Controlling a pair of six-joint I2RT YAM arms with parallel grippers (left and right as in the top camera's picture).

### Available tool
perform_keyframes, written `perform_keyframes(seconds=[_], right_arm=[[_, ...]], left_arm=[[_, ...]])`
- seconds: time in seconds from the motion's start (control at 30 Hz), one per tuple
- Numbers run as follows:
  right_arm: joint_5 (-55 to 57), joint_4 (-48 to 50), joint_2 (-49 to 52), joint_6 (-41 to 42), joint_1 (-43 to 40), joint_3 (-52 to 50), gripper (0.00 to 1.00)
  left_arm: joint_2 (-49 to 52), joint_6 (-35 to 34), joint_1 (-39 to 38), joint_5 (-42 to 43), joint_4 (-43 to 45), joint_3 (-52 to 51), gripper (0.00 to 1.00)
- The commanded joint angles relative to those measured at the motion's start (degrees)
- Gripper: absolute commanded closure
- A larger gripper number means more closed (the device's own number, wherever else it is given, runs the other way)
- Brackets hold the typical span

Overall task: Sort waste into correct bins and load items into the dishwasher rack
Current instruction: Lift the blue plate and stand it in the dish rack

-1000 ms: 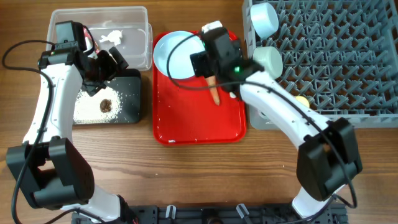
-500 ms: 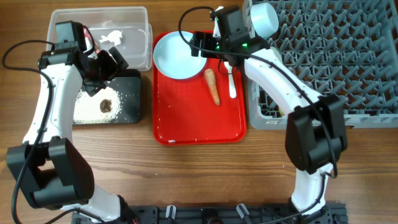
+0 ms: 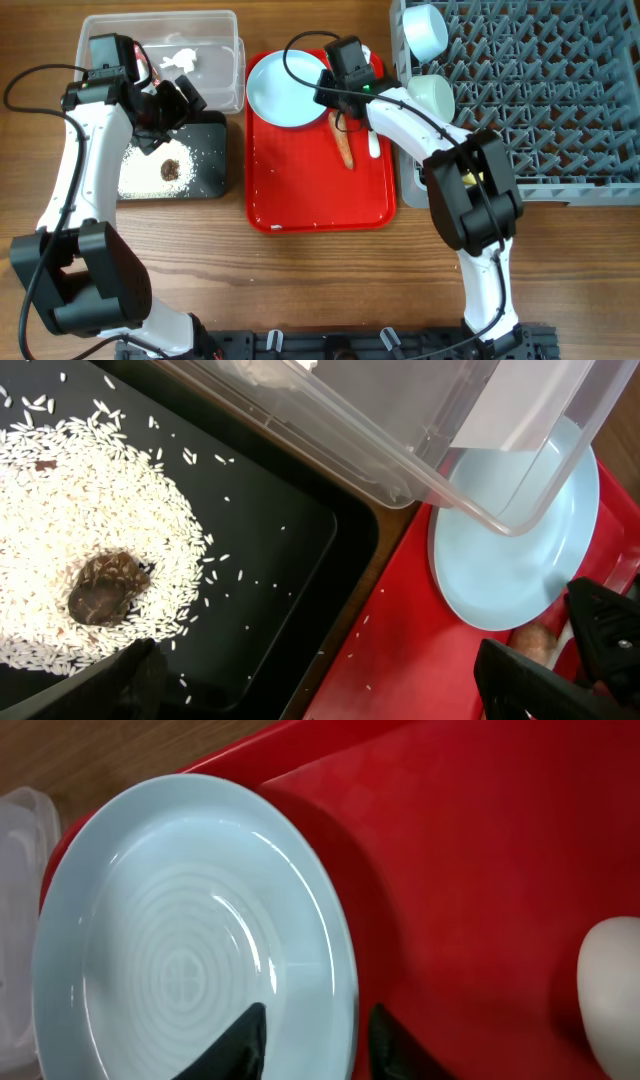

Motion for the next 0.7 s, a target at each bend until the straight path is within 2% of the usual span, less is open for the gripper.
perform_keyframes(seconds=[0.0, 0.13, 0.33, 0.47, 0.57, 0.67], right_arm=[[-1.27, -0.17, 2.91, 4.44, -0.02, 0.07, 0.70], [-1.70, -1.53, 3.15, 6.21, 0.50, 0.07, 0.70], [-4.33, -5.27, 3.98, 9.97, 2.12, 0.07, 0.95], [-8.61, -7.04, 3.69, 9.92, 1.57, 0.11, 0.95], [-11.04, -7.39, 1.88, 4.09, -0.07, 0.87, 0.96], [-10.49, -9.42, -4.24, -5.75, -3.23, 0.87, 0.96]], left_arm=[[-0.74, 0.07, 0.07, -0.35, 0.11, 0.17, 0.00], [-0.74, 0.07, 0.07, -0.35, 0.11, 0.17, 0.00], [-0.74, 0.07, 0.07, -0.35, 0.11, 0.17, 0.00], [-0.74, 0.07, 0.07, -0.35, 0.11, 0.17, 0.00], [-0.74, 0.07, 0.07, -0.35, 0.11, 0.17, 0.00], [-0.74, 0.07, 0.07, -0.35, 0.11, 0.17, 0.00]])
